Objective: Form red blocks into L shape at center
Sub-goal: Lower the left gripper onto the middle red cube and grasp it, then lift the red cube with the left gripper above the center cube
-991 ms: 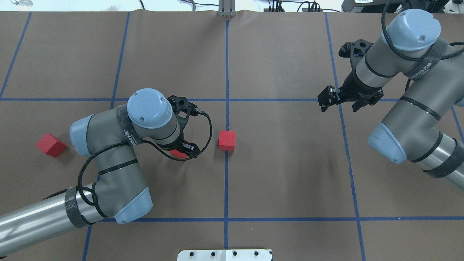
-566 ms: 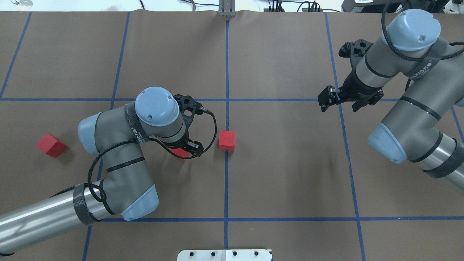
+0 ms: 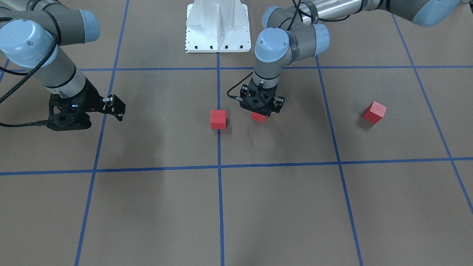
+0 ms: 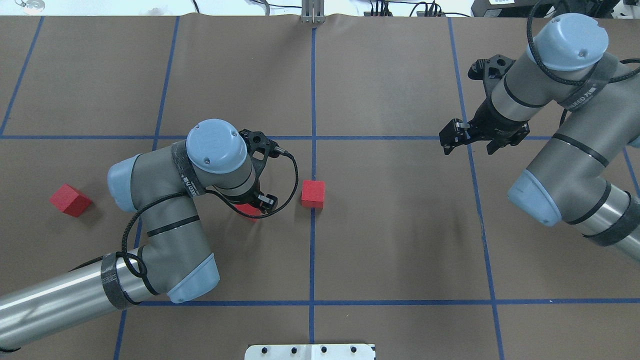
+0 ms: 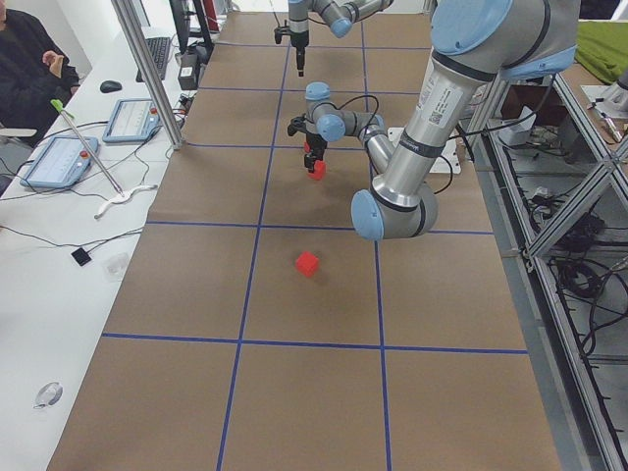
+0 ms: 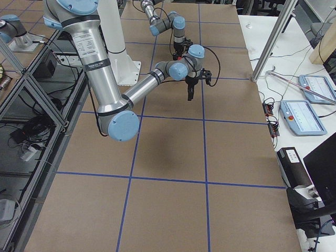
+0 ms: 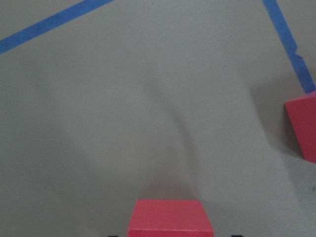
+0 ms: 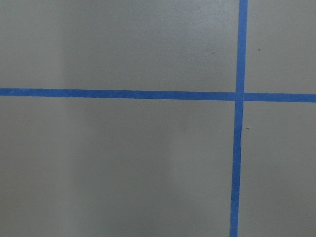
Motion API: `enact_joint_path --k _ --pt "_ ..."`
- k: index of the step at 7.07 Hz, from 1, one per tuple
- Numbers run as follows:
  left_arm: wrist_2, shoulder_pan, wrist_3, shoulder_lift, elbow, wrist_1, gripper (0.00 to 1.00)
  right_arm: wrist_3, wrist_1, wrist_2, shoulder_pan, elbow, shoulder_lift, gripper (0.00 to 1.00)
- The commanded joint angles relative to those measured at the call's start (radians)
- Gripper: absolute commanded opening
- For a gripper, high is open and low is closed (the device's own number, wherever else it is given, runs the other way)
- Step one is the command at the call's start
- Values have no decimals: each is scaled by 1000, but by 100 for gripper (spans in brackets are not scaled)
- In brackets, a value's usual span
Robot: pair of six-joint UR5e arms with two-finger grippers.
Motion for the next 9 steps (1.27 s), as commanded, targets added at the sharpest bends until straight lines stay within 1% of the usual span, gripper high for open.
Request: enact_joint_path --k 1,2,3,4,5,6,8,9 --pt "-3 -6 -2 0 -11 3 0 -1 0 0 0 0 -1 100" --pt "-11 -18 -2 -2 -21 7 0 -2 0 0 0 0 -1 100" --pt "-17 -49 -2 -14 -47 39 0 0 0 0 0 0 -2 100" --pt "-26 -67 -3 -47 -43 78 0 0 0 0 0 0 -1 100" --pt "-26 -68 -20 -69 -23 81 0 -1 0 0 1 3 -1 100" --pt "-26 -74 -23 -101 12 82 0 -2 0 2 6 6 -2 100" --pt "-25 -75 -86 -251 191 70 0 -2 0 3 20 12 -24 100" --pt "-25 -77 -91 -290 240 64 0 -5 0 3 32 12 -28 100"
